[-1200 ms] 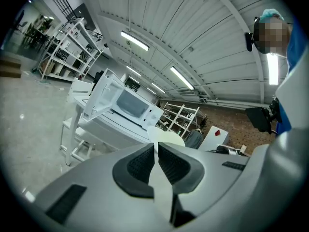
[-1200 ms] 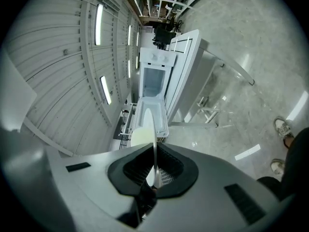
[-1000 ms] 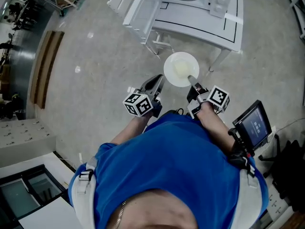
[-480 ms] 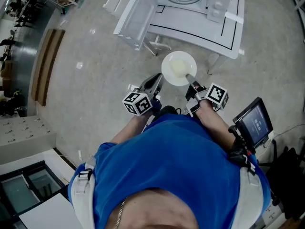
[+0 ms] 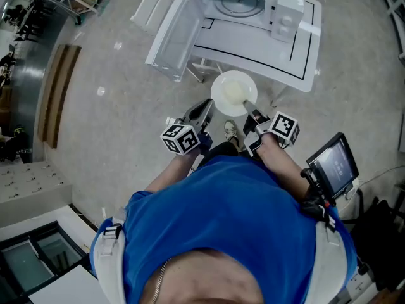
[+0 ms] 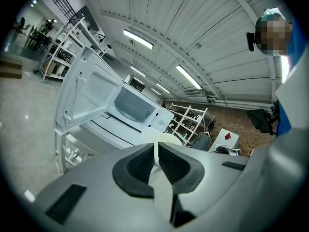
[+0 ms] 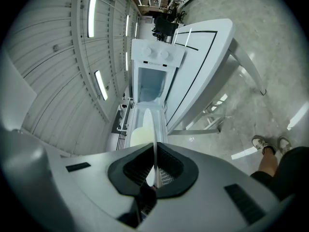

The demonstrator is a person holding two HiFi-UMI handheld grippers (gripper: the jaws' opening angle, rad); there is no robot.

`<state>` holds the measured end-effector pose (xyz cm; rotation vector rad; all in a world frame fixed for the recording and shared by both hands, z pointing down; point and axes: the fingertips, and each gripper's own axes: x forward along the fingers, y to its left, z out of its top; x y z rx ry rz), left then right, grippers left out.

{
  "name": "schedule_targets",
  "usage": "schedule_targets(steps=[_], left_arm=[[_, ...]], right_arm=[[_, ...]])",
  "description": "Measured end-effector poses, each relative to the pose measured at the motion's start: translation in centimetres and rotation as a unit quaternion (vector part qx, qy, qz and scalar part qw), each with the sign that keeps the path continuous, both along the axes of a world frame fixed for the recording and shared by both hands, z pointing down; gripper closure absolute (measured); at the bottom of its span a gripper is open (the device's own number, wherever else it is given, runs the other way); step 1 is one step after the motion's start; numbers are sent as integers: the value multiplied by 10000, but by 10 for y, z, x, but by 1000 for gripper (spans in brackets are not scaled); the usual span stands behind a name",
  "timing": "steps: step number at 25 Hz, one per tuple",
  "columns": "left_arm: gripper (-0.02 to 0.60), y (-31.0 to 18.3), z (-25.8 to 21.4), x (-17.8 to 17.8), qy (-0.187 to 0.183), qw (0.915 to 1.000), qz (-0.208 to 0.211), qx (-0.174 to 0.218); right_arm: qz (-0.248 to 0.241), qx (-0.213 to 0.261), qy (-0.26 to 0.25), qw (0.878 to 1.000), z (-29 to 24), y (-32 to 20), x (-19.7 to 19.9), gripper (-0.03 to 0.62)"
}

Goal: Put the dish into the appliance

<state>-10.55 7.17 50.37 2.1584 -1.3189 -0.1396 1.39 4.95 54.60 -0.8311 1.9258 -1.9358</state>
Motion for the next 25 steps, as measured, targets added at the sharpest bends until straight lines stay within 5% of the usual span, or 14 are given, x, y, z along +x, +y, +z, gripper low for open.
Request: schedule_targets(steps=[25], left_arm=[[549, -132, -9, -46, 3, 9988, 497, 19]], right_arm=[[453, 5, 274, 9986, -6, -120, -49, 582]])
